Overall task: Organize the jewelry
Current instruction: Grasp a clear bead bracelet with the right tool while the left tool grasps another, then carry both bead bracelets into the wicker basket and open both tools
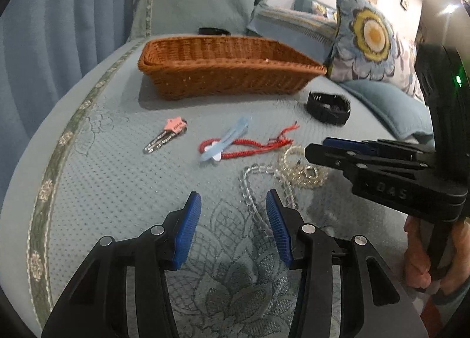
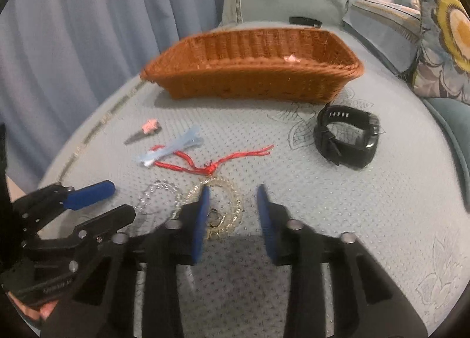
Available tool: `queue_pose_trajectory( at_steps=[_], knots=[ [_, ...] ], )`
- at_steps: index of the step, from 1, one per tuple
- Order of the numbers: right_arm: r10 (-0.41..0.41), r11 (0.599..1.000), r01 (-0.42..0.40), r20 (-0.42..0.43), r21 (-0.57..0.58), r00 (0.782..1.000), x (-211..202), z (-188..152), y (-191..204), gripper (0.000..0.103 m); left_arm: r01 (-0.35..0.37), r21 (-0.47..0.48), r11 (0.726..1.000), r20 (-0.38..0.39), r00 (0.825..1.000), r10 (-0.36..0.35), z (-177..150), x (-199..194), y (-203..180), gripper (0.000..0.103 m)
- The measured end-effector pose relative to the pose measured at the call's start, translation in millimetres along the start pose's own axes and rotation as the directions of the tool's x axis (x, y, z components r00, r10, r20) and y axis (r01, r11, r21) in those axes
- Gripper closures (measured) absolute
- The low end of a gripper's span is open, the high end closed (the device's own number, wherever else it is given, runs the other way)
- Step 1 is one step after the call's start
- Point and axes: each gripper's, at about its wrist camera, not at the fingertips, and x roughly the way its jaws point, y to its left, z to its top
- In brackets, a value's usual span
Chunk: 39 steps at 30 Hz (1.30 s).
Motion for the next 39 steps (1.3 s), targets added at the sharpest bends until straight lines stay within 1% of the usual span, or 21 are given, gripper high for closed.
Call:
queue_pose_trajectory(
  at_steps=[2, 4, 6, 7, 9, 11, 21, 22, 23, 24, 25, 27, 31, 35, 39],
  knots=[
    [-0.017, 1.0, 0.017, -0.022, -0.014, 1.0, 7.2, 1.0, 3.1, 0.088, -0.026, 0.02, 0.999, -0.01, 1.0, 0.026, -0.1, 3.4, -3.6, 0.059],
    [-0.04, 0.999, 0.039, -0.024, -0.038, 0.999, 9.3, 0.8, 7.1, 0.088, -0.05, 0.045, 0.998, -0.01, 0.999, 0.051, -0.5, 4.6, -7.9, 0.059],
    [-0.049, 0.998, 0.048, -0.023, -0.048, 0.999, 9.3, 0.2, 8.2, 0.091, -0.072, 0.059, 0.996, -0.013, 0.997, 0.073, -0.8, 5.9, -10.2, 0.06],
    [-0.059, 0.997, 0.057, -0.024, -0.051, 0.998, 9.4, -0.2, 8.5, 0.095, -0.082, 0.068, 0.994, -0.012, 0.996, 0.083, -1.0, 6.2, -11.2, 0.063],
    [-0.05, 0.998, 0.049, -0.023, -0.046, 0.998, 8.6, -0.6, 7.5, 0.095, -0.098, 0.078, 0.992, -0.013, 0.995, 0.099, -1.1, 6.6, -11.6, 0.068],
    [-0.044, 0.998, 0.043, -0.023, -0.044, 0.999, 7.6, -1.0, 5.7, 0.095, -0.103, 0.084, 0.991, -0.012, 0.994, 0.104, -0.2, 5.9, -11.0, 0.07],
    [-0.057, 0.997, 0.056, -0.024, -0.062, 0.998, 6.5, -2.5, 9.4, 0.095, -0.122, 0.103, 0.987, -0.011, 0.992, 0.124, -0.8, 6.2, -13.5, 0.07],
    [-0.06, 0.996, 0.059, -0.022, -0.064, 0.998, 7.1, -2.5, 10.9, 0.095, -0.123, 0.107, 0.987, -0.009, 0.992, 0.125, -0.5, 6.5, -15.2, 0.075],
    [-0.063, 0.996, 0.062, -0.02, -0.067, 0.998, 6.8, -2.6, 11.7, 0.095, -0.119, 0.115, 0.986, -0.008, 0.993, 0.12, -0.7, 6.4, -17.1, 0.079],
    [-0.064, 0.996, 0.062, -0.018, -0.068, 0.998, 6.6, -2.9, 11.8, 0.095, -0.119, 0.121, 0.985, -0.006, 0.993, 0.121, -1.1, 6.4, -18.7, 0.092],
    [-0.064, 0.996, 0.062, -0.015, -0.067, 0.998, 5.6, -3.3, 11.8, 0.095, -0.12, 0.122, 0.985, -0.006, 0.993, 0.122, -1.1, 6.6, -19.2, 0.097],
    [-0.06, 0.996, 0.059, -0.013, -0.066, 0.998, 4.4, -3.9, 11.3, 0.095, -0.102, 0.103, 0.989, -0.005, 0.995, 0.103, -0.4, 5.5, -16.5, 0.097],
    [-0.038, 0.997, 0.038, 0.001, -0.066, 0.999, -0.7, -5.7, 10.6, 0.095, -0.04, 0.021, 0.999, -0.008, 0.999, 0.04, 3.3, 3.0, -2.7, 0.097],
    [-0.028, 0.997, 0.028, 0.008, -0.067, 1.0, -3.6, -6.8, 10.1, 0.095, -0.013, -0.021, 1.0, 0.001, 1.0, 0.013, 4.2, 0.7, 4.1, 0.097],
    [0.007, 0.999, -0.005, 0.045, -0.049, 0.999, -11.5, -5.6, 5.6, 0.095, 0.009, -0.06, 0.998, 0.027, 1.0, -0.007, 6.1, -4.4, 10.6, 0.097]
  ],
)
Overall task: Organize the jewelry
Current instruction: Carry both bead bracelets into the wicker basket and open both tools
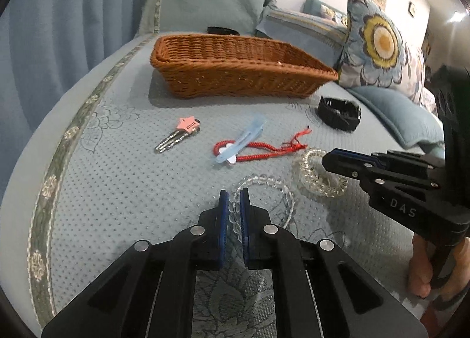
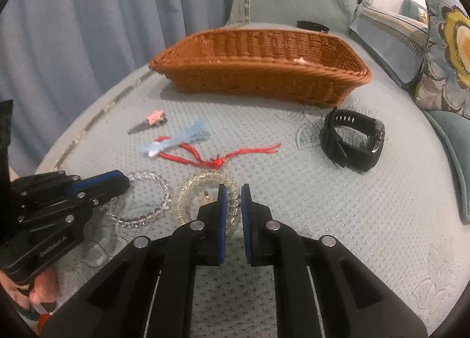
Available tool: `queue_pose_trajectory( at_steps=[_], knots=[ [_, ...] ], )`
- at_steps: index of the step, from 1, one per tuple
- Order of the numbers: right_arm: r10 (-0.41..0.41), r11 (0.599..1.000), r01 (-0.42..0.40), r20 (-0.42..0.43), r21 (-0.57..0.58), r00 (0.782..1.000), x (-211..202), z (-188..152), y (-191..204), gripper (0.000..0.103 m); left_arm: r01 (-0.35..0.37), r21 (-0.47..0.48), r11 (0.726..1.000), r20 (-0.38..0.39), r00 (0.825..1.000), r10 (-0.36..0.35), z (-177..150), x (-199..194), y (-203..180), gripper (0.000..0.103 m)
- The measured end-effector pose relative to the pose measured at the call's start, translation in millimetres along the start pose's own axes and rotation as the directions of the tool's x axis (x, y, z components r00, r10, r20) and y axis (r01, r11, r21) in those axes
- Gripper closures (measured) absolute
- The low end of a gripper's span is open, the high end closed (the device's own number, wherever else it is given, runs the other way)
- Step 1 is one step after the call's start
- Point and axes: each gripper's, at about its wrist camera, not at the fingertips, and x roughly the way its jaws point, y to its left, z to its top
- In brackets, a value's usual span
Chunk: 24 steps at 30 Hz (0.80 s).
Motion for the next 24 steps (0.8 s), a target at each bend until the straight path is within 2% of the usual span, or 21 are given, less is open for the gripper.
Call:
queue_pose_trajectory(
  at_steps=[5, 14, 20, 24],
  knots=[
    [0.033, 0.999, -0.035, 0.035, 0.031, 0.999, -7.2, 2.2, -5.9, 0.095, 0.021, -0.026, 0.999, 0.04, 0.999, -0.02, 3.6, -8.3, 5.6, 0.097],
    [0.04, 0.998, -0.043, 0.056, 0.053, 0.998, -10.7, 3.5, -10.8, 0.095, 0.045, -0.047, 0.998, 0.074, 0.996, -0.041, 6.2, -16.6, 10.3, 0.097],
    [0.029, 0.998, -0.033, 0.099, 0.045, 0.995, -19.7, 4.7, -10.3, 0.095, 0.077, -0.053, 0.996, 0.119, 0.99, -0.07, 9.3, -28.6, 13.6, 0.097],
    [0.031, 0.998, -0.036, 0.119, 0.047, 0.992, -24.0, 5.6, -11.8, 0.095, 0.072, -0.043, 0.996, 0.145, 0.987, -0.065, 12.5, -37.1, 11.0, 0.097]
  ],
)
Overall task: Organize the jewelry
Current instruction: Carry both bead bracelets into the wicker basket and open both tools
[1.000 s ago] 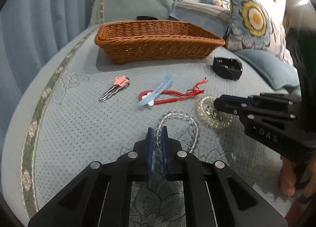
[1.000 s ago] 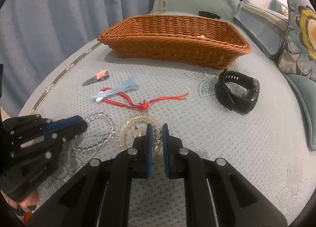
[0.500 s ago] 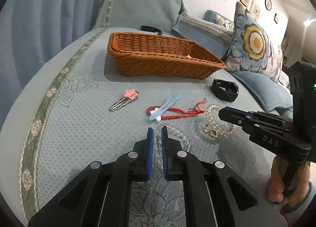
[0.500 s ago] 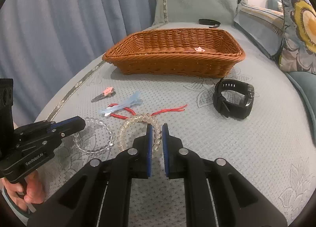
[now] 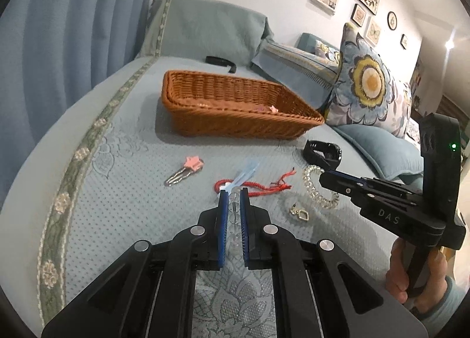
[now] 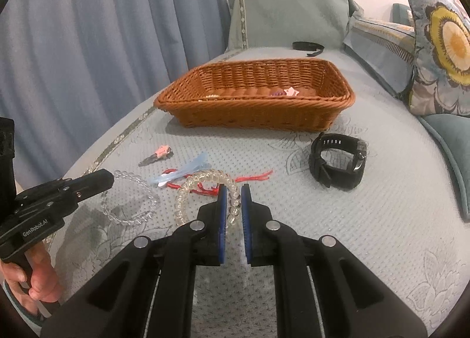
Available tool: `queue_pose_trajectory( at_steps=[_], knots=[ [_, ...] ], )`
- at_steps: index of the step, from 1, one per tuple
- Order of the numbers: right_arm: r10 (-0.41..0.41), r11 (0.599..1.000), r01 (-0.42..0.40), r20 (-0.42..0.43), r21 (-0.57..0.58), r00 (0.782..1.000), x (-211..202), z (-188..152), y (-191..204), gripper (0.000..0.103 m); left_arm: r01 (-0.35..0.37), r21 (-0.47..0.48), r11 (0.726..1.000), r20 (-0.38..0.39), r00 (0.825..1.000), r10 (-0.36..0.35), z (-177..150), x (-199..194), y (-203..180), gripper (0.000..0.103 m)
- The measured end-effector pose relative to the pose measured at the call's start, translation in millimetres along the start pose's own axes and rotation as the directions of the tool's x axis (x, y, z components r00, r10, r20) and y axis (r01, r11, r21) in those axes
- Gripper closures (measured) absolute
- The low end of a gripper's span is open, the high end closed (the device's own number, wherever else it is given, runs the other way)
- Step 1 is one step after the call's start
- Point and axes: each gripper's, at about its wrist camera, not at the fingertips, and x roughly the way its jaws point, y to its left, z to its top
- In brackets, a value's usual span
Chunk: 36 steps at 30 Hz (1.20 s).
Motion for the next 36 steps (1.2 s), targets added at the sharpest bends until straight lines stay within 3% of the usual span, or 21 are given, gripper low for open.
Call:
queue_pose_trajectory(
  at_steps=[9, 17, 26, 30, 36],
  knots=[
    [0.005, 1.0, -0.005, 0.021, 0.012, 1.0, -7.5, 0.4, -1.7, 0.095, 0.024, 0.015, 1.0, 0.051, 0.998, -0.025, 8.4, -16.5, -6.4, 0.097],
    [-0.015, 0.999, 0.013, 0.079, 0.031, 0.997, -24.5, 14.5, -7.8, 0.095, 0.039, 0.069, 0.997, 0.116, 0.992, -0.047, 53.1, -25.7, -22.8, 0.097],
    [-0.064, 0.998, 0.06, 0.142, 0.028, 0.988, -21.1, 90.1, -22.9, 0.095, 0.054, 0.125, 0.991, 0.174, 0.982, -0.075, 125.7, 1.6, -34.1, 0.097],
    [-0.095, 0.995, 0.094, 0.139, 0.017, 0.986, 5.6, 132.5, -30.5, 0.095, 0.063, 0.125, 0.99, 0.171, 0.982, -0.084, 156.5, 28.4, -29.9, 0.097],
    [-0.093, 0.995, 0.09, 0.073, 0.054, 0.993, 55.0, 165.6, -44.2, 0.095, 0.062, 0.114, 0.992, 0.121, 0.99, -0.076, 175.6, 74.9, -20.9, 0.097]
  ],
)
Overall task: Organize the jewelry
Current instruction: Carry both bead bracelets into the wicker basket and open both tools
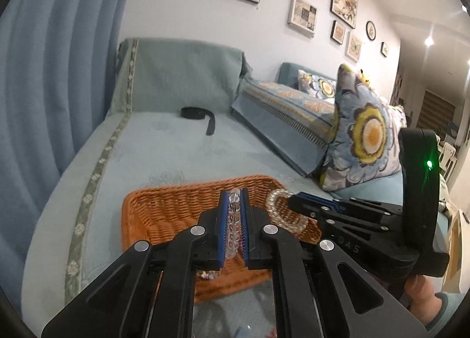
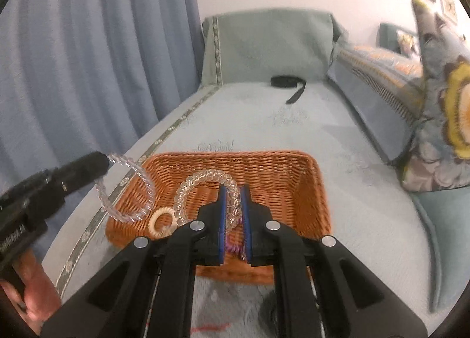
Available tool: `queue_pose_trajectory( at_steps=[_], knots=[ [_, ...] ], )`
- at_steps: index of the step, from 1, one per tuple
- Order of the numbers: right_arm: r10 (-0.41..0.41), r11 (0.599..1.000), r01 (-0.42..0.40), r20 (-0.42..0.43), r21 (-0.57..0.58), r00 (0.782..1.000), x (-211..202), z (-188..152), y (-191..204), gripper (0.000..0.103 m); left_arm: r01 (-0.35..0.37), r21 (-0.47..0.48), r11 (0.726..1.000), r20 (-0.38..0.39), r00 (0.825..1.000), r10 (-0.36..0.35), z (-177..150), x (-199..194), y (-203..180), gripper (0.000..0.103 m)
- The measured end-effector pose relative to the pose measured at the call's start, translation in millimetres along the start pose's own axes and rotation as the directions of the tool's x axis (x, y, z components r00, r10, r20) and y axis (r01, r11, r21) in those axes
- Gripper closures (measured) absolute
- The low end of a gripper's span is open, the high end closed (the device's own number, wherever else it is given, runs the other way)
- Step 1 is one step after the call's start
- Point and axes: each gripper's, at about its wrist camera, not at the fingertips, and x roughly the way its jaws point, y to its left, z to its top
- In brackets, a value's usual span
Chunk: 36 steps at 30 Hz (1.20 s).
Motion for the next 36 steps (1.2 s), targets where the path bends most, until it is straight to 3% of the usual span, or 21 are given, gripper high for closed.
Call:
queue_pose_trajectory(
  at_steps=[9, 21, 23, 24, 25, 33, 36],
  knots=[
    [-0.042, 0.999, 0.046, -0.165, 0.022, 0.985, 76.4, -1.9, -8.9, 0.095, -0.005, -0.066, 0.998, -0.096, 0.995, -0.002, -16.8, 57.6, 30.2, 0.097],
    [-0.047, 0.999, 0.05, -0.248, 0.007, 0.968, 101.0, -15.1, -4.3, 0.095, -0.016, -0.139, 0.99, -0.173, 0.985, -0.009, -36.6, 78.9, 55.7, 0.097],
    [-0.036, 0.999, 0.041, -0.256, 0.015, 0.966, 101.6, -14.5, -4.8, 0.094, -0.014, -0.138, 0.99, -0.169, 0.986, -0.01, -36.3, 74.7, 55.3, 0.082],
    [-0.033, 0.999, 0.039, -0.257, 0.018, 0.966, 101.1, -14.2, -5.2, 0.094, -0.014, -0.131, 0.991, -0.152, 0.988, -0.006, -35.4, 68.6, 54.6, 0.068],
    [-0.036, 0.999, 0.042, -0.253, 0.02, 0.967, 98.8, -13.6, -5.9, 0.094, -0.02, -0.123, 0.992, -0.141, 0.99, 0.002, -35.1, 65.1, 54.3, 0.065],
    [0.025, 0.999, -0.014, -0.211, 0.051, 0.977, 52.4, -17.2, -9.5, 0.094, 0.002, -0.123, 0.992, -0.058, 0.998, -0.009, -26.2, 1.7, 54.3, 0.061],
    [0.047, 0.998, -0.038, -0.178, 0.054, 0.983, 23.4, -22.0, -7.4, 0.082, 0.005, -0.124, 0.992, -0.035, 0.999, -0.01, -28.2, -24.5, 54.8, 0.057]
  ],
)
